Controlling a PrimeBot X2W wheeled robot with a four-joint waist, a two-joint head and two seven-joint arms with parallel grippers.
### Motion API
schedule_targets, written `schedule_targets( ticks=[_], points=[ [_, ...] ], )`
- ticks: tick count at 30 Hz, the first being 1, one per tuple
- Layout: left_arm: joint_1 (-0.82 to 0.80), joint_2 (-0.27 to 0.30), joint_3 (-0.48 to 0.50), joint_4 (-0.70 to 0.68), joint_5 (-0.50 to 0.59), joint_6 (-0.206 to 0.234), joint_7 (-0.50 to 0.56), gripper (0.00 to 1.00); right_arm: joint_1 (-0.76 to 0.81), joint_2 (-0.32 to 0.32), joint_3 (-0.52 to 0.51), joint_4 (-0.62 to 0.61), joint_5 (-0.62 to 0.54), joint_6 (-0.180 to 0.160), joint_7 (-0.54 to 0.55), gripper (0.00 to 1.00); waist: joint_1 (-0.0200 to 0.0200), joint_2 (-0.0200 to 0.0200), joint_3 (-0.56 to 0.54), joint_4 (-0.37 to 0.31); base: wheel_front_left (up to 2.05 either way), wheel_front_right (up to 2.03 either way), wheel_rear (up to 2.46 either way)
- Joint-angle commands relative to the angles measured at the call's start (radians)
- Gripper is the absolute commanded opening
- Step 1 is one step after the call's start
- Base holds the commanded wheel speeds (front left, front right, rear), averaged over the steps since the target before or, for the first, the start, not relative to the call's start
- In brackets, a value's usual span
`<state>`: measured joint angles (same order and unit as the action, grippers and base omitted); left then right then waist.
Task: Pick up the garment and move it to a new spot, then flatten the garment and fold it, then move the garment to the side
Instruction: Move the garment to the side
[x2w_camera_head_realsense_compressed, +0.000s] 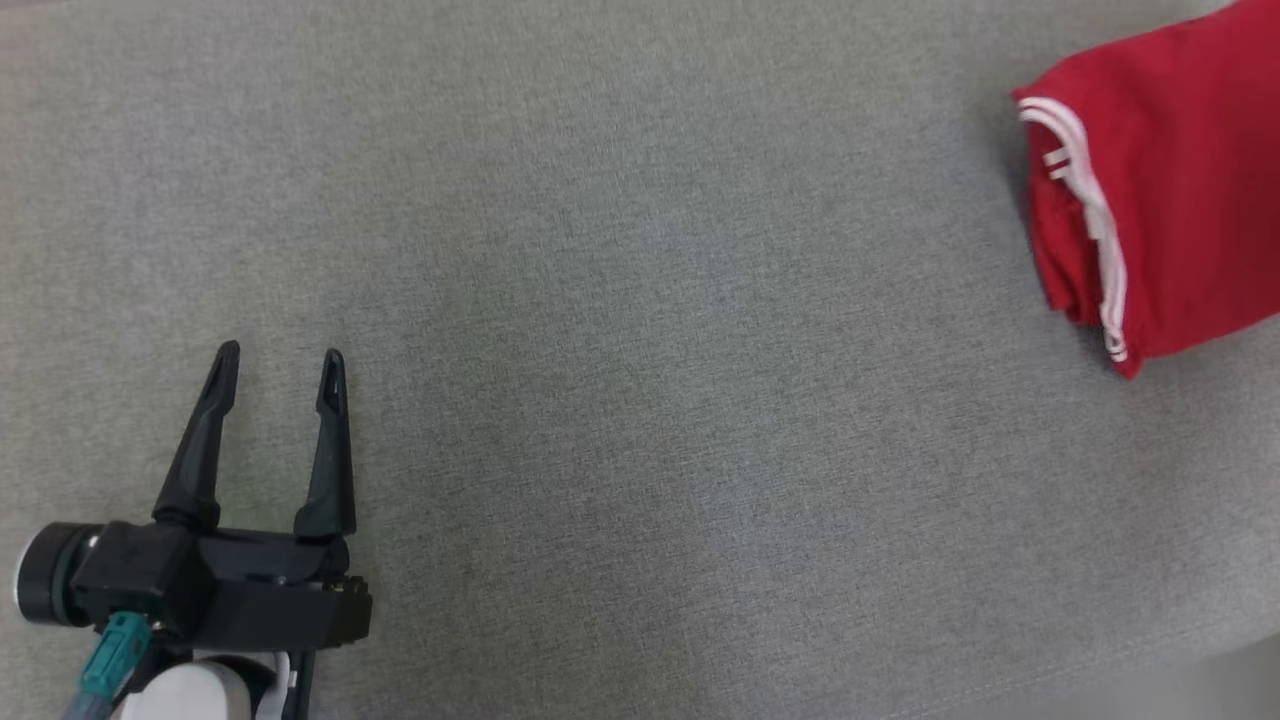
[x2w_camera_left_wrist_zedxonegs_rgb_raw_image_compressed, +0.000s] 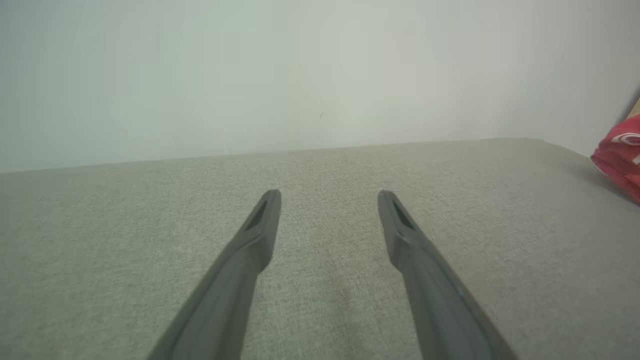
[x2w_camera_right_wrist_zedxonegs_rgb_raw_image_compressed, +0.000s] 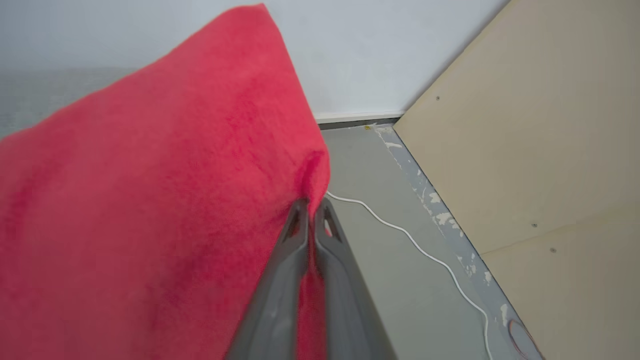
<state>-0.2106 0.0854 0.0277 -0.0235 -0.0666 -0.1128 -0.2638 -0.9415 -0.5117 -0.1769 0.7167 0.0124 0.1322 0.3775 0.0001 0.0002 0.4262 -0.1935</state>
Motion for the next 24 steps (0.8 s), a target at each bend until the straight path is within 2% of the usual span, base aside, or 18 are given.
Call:
schedule_targets(
  ticks=[1, 3, 11, 12, 13, 15, 16, 17, 18, 24],
  points=[
    [-0.019, 0.009, 0.001, -0.005, 0.002, 0.000, 0.000, 1.00, 0.010, 0.021, -0.042, 0.004, -0.032, -0.004, -0.018, 0.00, -0.0001, -0.0002, 0.026, -0.002, 0.00, 0.00, 0.00],
    [-0.024, 0.016, -0.001, -0.003, 0.002, -0.003, 0.000, 1.00, 0.011, 0.073, -0.082, 0.006, -0.059, -0.003, -0.040, 0.00, -0.0001, -0.0002, 0.028, -0.008, 0.00, 0.00, 0.00],
    [-0.038, 0.020, -0.010, 0.000, -0.001, -0.008, 0.000, 1.00, 0.043, 0.139, -0.170, -0.014, -0.235, -0.004, -0.057, 0.00, -0.0001, -0.0002, 0.013, -0.021, 0.00, 0.00, 0.00],
    [-0.038, 0.019, -0.011, 0.001, -0.001, -0.008, 0.000, 1.00, 0.047, 0.150, -0.182, -0.017, -0.243, -0.004, -0.059, 0.05, -0.0001, -0.0002, 0.011, -0.022, 0.00, 0.00, 0.00],
    [-0.036, 0.019, -0.012, 0.002, -0.001, -0.009, 0.000, 1.00, 0.053, 0.161, -0.190, -0.021, -0.246, -0.003, -0.062, 0.20, -0.0001, -0.0002, 0.007, -0.023, 0.00, 0.00, 0.00],
    [-0.035, 0.017, -0.013, 0.005, -0.002, -0.009, 0.000, 1.00, 0.065, 0.174, -0.199, -0.019, -0.250, -0.004, -0.066, 0.41, -0.0001, -0.0002, 0.001, -0.023, 0.00, 0.00, 0.00],
    [-0.033, 0.017, -0.013, 0.007, -0.003, -0.010, 0.000, 1.00, 0.066, 0.177, -0.201, -0.020, -0.254, -0.004, -0.073, 0.71, -0.0001, -0.0002, -0.003, -0.023, 0.00, 0.00, 0.00],
    [-0.030, 0.016, -0.013, 0.009, -0.003, -0.010, 0.000, 1.00, 0.067, 0.179, -0.198, -0.019, -0.257, -0.004, -0.079, 0.93, -0.0001, -0.0002, -0.007, -0.023, 0.00, 0.00, 0.00],
    [-0.026, 0.016, -0.012, 0.011, -0.003, -0.010, 0.000, 1.00, 0.068, 0.182, -0.195, -0.018, -0.260, -0.003, -0.086, 1.00, -0.0001, -0.0002, -0.011, -0.022, 0.00, 0.00, 0.00],
    [-0.003, 0.006, -0.006, 0.027, -0.021, -0.011, 0.000, 1.00, 0.097, 0.169, -0.173, -0.013, -0.299, -0.004, -0.109, 1.00, -0.0001, -0.0002, -0.059, -0.010, 0.00, 0.00, 0.00]
  ],
)
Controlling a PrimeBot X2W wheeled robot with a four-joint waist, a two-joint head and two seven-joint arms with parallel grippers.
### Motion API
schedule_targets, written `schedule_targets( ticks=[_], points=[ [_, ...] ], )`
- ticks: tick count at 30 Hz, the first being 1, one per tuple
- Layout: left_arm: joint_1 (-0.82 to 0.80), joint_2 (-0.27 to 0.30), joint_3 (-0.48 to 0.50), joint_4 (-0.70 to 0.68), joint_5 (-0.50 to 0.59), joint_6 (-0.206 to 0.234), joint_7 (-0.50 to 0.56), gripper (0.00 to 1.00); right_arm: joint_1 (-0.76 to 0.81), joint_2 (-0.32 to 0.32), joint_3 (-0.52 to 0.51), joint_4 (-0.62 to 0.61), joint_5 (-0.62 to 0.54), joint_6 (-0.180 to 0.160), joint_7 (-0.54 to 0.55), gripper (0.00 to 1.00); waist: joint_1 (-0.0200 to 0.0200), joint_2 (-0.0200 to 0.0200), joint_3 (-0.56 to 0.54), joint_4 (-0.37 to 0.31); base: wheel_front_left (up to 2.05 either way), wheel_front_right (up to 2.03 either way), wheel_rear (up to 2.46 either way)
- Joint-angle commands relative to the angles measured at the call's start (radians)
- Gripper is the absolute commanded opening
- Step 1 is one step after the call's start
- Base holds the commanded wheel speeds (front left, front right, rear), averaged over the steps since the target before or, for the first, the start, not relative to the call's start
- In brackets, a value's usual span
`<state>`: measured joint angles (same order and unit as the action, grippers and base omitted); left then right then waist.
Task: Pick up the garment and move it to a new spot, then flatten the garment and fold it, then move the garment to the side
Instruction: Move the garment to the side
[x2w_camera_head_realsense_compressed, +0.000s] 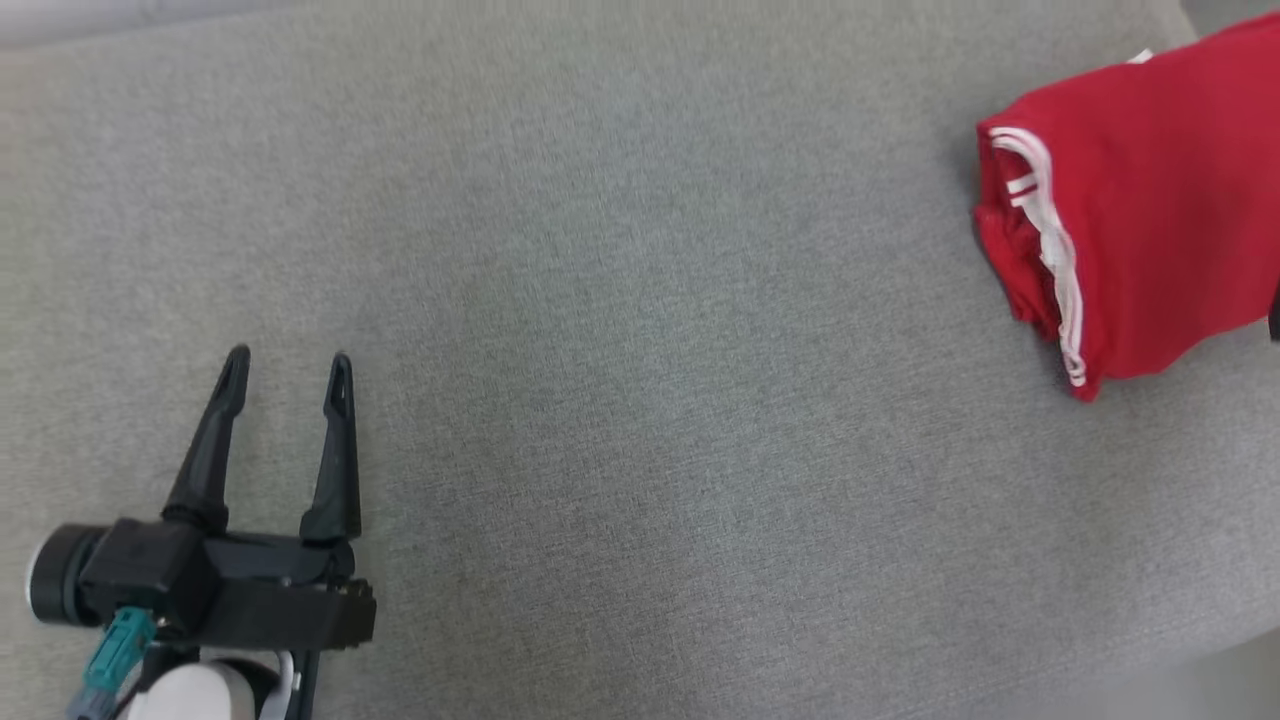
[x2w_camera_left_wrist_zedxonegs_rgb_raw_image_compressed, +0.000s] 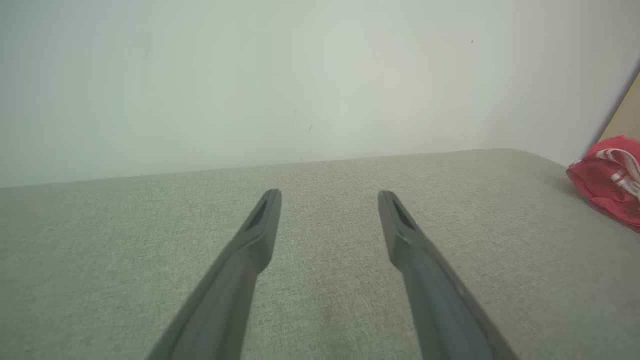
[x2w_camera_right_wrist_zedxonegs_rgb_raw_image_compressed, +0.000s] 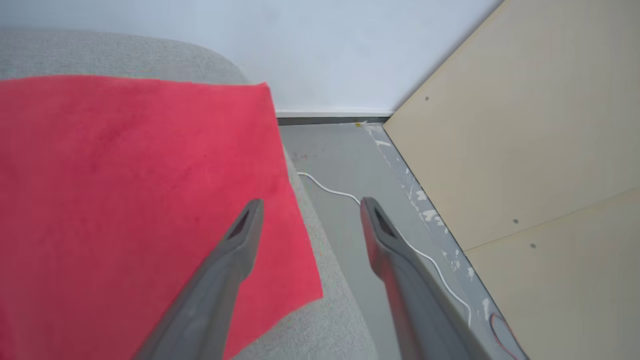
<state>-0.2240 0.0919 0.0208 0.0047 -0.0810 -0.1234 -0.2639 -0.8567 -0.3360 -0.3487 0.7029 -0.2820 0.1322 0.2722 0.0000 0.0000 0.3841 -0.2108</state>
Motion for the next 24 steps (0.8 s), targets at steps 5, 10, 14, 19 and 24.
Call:
schedule_targets(
  ticks=[5, 10, 14, 19, 24],
  points=[
    [0.052, -0.016, 0.019, 0.020, -0.030, 0.002, 0.000, 1.00, 0.067, 0.017, 0.010, 0.003, 0.007, -0.003, -0.026, 1.00, 0.0000, 0.0000, -0.106, 0.028, 0.00, 0.00, 0.00],
    [0.115, -0.029, 0.047, 0.055, -0.058, 0.008, 0.000, 1.00, 0.174, 0.066, 0.062, -0.031, 0.081, -0.003, -0.135, 1.00, 0.0000, 0.0000, -0.211, 0.059, 0.00, 0.00, 0.00],
    [0.175, -0.035, 0.076, 0.080, -0.073, 0.018, 0.000, 1.00, 0.295, 0.107, 0.152, -0.097, 0.166, -0.003, -0.264, 1.00, 0.0000, 0.0000, -0.289, 0.085, 0.00, 0.00, 0.00],
    [0.248, -0.038, 0.115, 0.116, -0.088, 0.034, 0.000, 1.00, 0.456, 0.155, 0.267, -0.199, 0.303, -0.003, -0.414, 1.00, 0.0000, 0.0000, -0.363, 0.118, 0.00, 0.00, 0.00],
    [0.289, -0.040, 0.140, 0.138, -0.103, 0.050, 0.000, 1.00, 0.585, 0.172, 0.360, -0.283, 0.376, -0.003, -0.505, 1.00, 0.0000, 0.0000, -0.391, 0.149, 0.00, 0.00, 0.00]
  ],
)
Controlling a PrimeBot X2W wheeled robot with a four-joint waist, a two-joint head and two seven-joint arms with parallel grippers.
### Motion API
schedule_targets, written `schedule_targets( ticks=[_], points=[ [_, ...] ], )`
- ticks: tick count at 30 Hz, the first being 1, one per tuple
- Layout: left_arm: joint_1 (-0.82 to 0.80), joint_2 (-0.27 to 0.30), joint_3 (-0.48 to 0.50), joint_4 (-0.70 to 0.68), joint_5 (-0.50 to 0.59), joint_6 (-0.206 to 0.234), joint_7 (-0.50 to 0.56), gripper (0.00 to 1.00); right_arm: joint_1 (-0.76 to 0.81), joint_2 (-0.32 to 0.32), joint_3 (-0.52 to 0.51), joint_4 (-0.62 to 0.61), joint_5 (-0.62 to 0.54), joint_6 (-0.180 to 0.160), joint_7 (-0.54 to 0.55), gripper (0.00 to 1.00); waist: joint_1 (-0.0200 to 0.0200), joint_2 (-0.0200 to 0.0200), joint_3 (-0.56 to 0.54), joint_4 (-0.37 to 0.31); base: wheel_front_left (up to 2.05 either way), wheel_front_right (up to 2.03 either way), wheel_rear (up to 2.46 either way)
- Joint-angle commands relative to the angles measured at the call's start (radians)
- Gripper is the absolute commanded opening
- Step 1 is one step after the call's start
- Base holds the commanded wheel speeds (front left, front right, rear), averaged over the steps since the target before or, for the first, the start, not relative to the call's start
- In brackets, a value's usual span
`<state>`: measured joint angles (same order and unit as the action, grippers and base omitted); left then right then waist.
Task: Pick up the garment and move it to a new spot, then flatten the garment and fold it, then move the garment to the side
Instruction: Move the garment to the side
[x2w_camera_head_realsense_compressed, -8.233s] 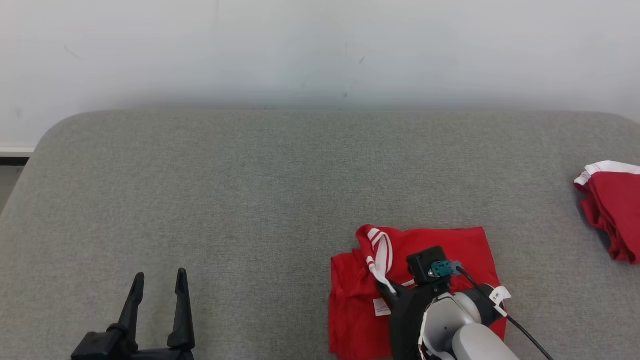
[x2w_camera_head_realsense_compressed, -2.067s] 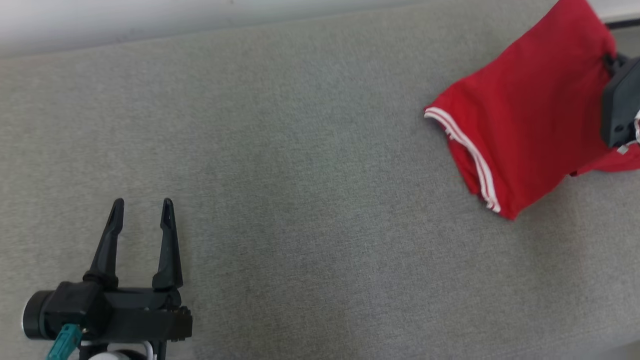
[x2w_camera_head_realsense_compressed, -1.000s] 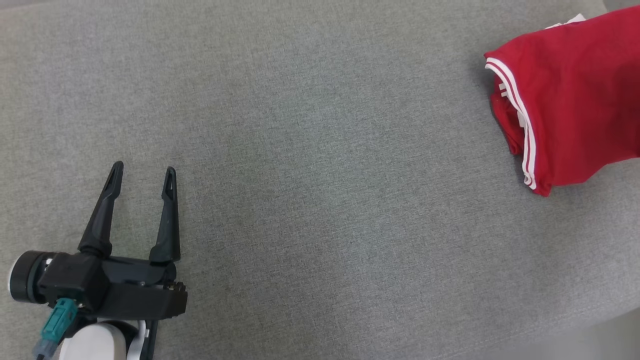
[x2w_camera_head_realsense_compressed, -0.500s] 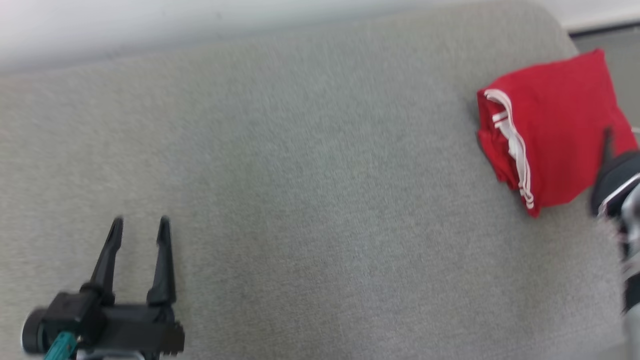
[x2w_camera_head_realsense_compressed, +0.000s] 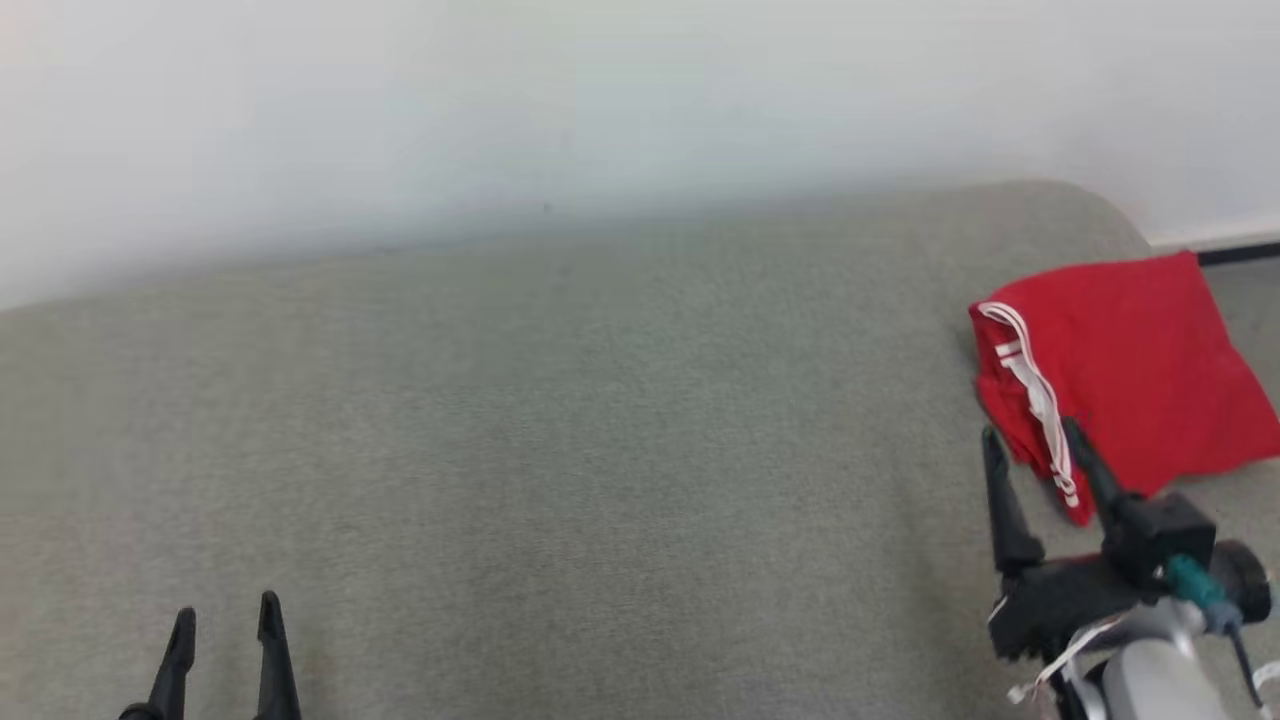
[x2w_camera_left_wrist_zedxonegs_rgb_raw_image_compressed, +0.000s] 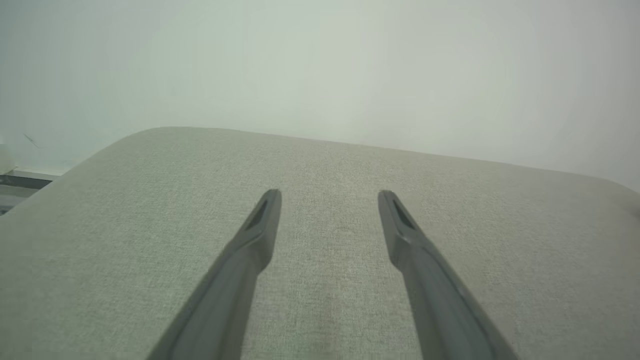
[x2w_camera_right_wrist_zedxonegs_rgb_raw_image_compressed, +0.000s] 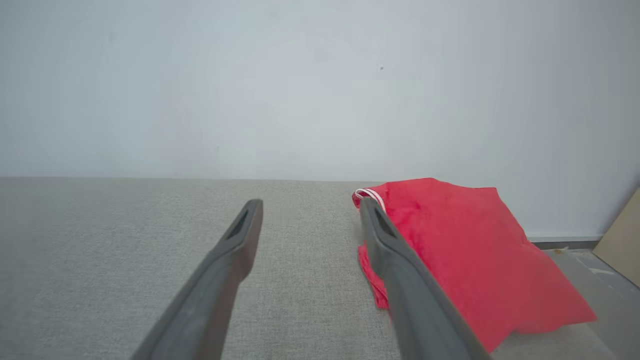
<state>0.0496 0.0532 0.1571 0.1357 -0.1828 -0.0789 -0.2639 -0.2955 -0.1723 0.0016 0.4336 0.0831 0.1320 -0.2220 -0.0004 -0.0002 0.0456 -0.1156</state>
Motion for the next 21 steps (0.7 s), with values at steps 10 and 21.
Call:
schedule_targets(
  ticks=[10, 21],
  points=[
    [0.042, -0.003, 0.018, 0.037, 0.025, -0.006, 0.000, 1.00, 0.164, 0.068, 0.046, -0.086, 0.042, -0.003, -0.043, 1.00, 0.0004, 0.0002, -0.076, 0.092, 0.00, 0.00, 0.00],
    [0.055, -0.003, -0.008, 0.048, 0.004, -0.004, 0.000, 1.00, 0.231, 0.106, 0.031, -0.100, 0.008, -0.003, -0.044, 1.00, 0.0004, 0.0002, -0.093, 0.101, 0.00, 0.00, 0.00]
  ],
)
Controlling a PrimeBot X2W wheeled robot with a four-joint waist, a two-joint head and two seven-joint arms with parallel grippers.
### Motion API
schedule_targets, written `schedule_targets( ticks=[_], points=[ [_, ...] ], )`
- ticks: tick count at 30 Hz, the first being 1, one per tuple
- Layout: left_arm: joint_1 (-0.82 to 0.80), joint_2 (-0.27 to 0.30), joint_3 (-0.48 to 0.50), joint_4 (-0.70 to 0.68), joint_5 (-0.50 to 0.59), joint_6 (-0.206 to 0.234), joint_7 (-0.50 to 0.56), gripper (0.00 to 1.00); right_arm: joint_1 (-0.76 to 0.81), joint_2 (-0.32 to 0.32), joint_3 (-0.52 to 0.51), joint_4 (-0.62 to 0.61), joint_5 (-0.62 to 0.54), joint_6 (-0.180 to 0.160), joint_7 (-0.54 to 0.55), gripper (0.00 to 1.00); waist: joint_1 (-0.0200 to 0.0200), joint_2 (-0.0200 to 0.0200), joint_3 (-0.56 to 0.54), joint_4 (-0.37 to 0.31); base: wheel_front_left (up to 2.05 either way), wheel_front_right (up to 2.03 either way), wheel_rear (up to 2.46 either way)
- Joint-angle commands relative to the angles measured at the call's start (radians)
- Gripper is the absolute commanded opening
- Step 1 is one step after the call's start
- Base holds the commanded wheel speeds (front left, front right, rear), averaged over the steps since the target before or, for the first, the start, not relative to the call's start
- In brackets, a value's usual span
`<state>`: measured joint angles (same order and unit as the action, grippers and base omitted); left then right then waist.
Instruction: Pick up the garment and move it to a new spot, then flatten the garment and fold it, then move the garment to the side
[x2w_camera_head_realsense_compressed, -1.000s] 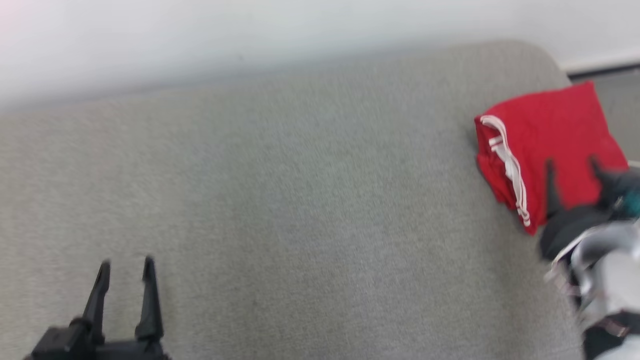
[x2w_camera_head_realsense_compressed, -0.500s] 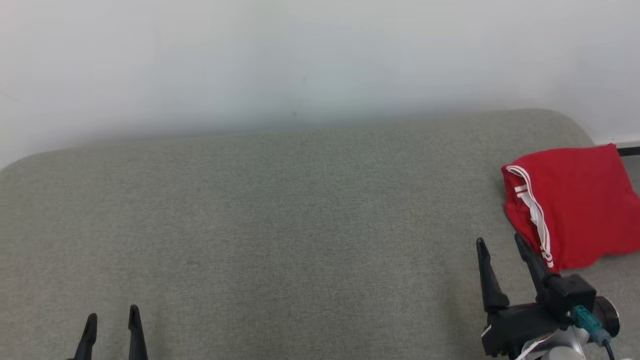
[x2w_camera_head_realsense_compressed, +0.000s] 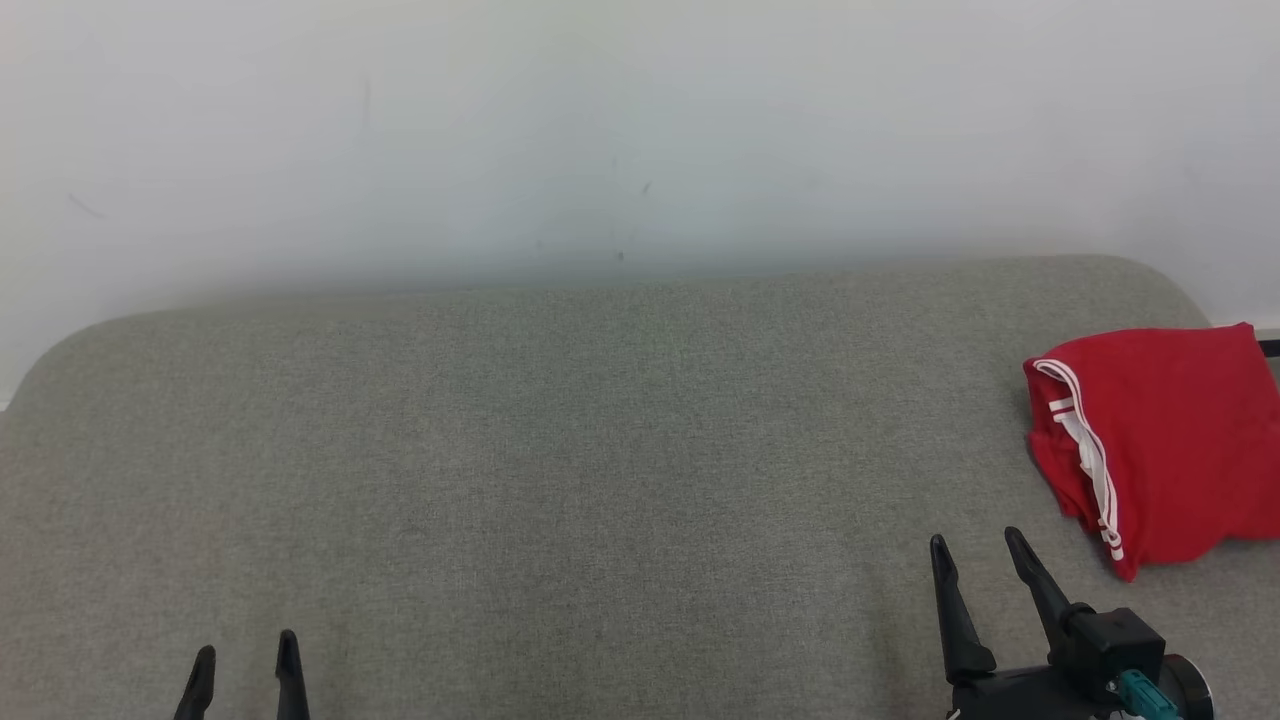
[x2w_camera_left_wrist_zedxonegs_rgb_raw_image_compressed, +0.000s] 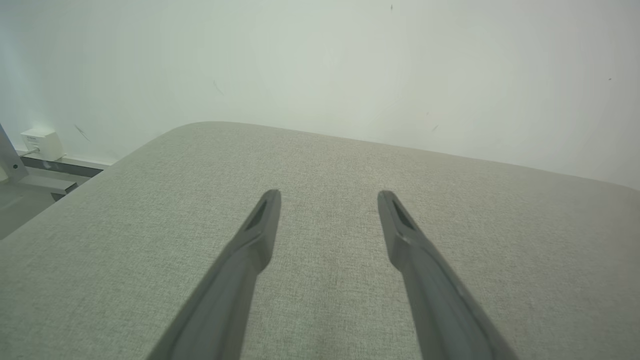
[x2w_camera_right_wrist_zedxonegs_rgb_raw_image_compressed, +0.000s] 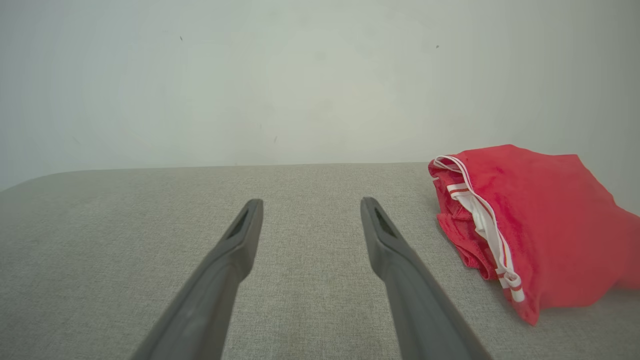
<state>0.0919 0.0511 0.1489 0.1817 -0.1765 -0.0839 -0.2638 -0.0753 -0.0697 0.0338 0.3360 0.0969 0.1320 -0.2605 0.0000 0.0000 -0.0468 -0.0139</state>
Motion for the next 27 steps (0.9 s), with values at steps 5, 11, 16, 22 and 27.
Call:
schedule_targets(
  ticks=[5, 11, 16, 22, 27],
  points=[
    [-0.001, -0.001, -0.010, 0.003, 0.013, -0.004, 0.000, 1.00, 0.023, 0.013, -0.010, -0.002, -0.001, -0.003, -0.006, 1.00, 0.0000, 0.0000, -0.006, -0.003, 0.00, 0.00, 0.00],
    [-0.013, -0.001, -0.016, 0.000, 0.022, -0.010, 0.000, 1.00, 0.036, 0.018, -0.016, 0.000, 0.006, -0.003, -0.005, 1.00, 0.0000, 0.0000, -0.011, -0.006, 0.00, 0.00, 0.00],
    [-0.007, -0.001, -0.019, 0.000, 0.025, -0.011, 0.000, 1.00, 0.036, 0.020, -0.024, -0.004, 0.004, -0.003, -0.005, 1.00, 0.0000, 0.0000, -0.012, -0.011, 0.00, 0.00, 0.00],
    [-0.011, -0.001, -0.022, 0.006, 0.020, -0.014, 0.000, 1.00, 0.034, 0.020, -0.025, -0.001, 0.013, -0.003, -0.005, 1.00, 0.0000, 0.0000, -0.008, -0.010, 0.00, 0.00, 0.00],
    [-0.015, -0.001, -0.025, 0.008, 0.016, -0.020, 0.000, 1.00, 0.032, 0.020, -0.025, -0.001, 0.023, -0.003, -0.005, 1.00, 0.0000, 0.0000, -0.006, -0.008, 0.00, 0.00, 0.00]
  ],
)
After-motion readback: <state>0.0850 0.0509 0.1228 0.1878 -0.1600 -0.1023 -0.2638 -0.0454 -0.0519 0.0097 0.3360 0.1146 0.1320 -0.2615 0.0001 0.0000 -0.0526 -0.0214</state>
